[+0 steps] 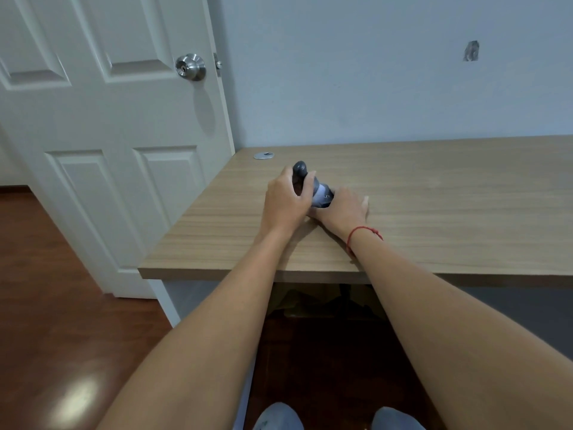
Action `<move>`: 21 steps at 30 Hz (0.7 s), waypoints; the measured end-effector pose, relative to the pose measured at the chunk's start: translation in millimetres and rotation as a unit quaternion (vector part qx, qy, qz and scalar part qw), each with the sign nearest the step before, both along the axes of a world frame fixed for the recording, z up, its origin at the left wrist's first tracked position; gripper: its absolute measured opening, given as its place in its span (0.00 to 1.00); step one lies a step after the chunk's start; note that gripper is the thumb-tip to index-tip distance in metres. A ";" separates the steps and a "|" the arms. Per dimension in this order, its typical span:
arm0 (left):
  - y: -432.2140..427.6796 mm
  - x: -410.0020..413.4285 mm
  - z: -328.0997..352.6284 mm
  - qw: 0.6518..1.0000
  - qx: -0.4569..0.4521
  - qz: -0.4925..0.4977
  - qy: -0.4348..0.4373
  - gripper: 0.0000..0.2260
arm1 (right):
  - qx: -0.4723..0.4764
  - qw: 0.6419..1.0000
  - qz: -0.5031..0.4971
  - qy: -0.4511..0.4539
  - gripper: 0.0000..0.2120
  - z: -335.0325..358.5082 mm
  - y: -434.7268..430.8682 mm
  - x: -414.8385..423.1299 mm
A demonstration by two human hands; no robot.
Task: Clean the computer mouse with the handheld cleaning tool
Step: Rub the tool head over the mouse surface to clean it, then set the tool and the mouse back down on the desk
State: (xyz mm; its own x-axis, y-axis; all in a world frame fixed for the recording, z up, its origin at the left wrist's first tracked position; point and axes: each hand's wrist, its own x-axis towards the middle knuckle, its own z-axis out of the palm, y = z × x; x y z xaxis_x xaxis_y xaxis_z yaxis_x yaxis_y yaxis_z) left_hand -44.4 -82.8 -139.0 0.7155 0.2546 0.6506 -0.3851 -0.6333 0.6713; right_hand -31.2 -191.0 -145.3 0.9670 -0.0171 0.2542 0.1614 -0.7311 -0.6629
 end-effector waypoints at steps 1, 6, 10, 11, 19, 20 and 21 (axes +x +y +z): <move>1.0 0.8 -0.3 1.000 0.004 0.019 0.003 0.13 | 0.005 1.000 -0.002 -0.003 0.13 -2.0 0.0 1.2; 1.4 -0.7 0.2 1.000 -0.013 -0.015 -0.013 0.14 | -0.017 1.000 0.001 -0.005 0.10 -3.2 0.8 4.1; 2.2 0.6 -0.2 1.000 0.013 -0.010 -0.013 0.14 | -0.022 0.999 0.025 -0.020 0.11 -5.5 1.1 6.0; 2.0 1.2 -1.2 1.000 0.014 0.000 -0.007 0.13 | -0.023 0.999 0.027 -0.019 0.14 -6.9 1.7 7.2; 1.8 0.6 -0.7 1.000 -0.003 -0.010 -0.021 0.13 | -0.053 0.998 0.028 -0.030 0.20 -7.8 1.2 8.7; 2.7 1.9 -1.7 1.000 0.012 0.007 -0.012 0.11 | -0.052 0.998 0.026 -0.031 0.22 -8.0 1.6 7.8; 4.0 3.5 -3.2 0.999 0.030 0.040 0.004 0.10 | -0.049 0.998 0.021 -0.033 0.24 -8.1 2.3 6.4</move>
